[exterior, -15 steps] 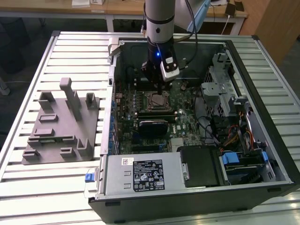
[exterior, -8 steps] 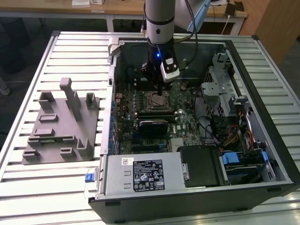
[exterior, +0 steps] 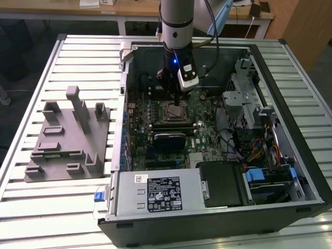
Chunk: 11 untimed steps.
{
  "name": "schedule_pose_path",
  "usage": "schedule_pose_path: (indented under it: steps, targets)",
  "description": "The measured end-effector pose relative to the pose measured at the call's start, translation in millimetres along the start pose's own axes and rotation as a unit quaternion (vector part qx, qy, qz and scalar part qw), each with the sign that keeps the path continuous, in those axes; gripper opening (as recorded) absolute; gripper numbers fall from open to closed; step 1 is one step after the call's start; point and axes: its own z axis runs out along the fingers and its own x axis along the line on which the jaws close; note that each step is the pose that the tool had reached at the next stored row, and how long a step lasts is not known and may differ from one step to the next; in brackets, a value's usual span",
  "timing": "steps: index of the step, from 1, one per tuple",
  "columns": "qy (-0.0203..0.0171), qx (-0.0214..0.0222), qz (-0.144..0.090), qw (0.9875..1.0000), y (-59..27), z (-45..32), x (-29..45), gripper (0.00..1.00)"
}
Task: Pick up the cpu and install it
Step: 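Install the second cpu locking lever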
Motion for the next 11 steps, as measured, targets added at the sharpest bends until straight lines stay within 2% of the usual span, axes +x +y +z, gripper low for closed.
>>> schedule_pose_path:
  steps: [5,11]
  targets:
    - [0.0,0.0001,0.0,1.0,-0.1,-1.1,-0.1,0.11]
    - [0.0,0.0,0.0,1.0,0.1,-9.3,-0.9,0.11]
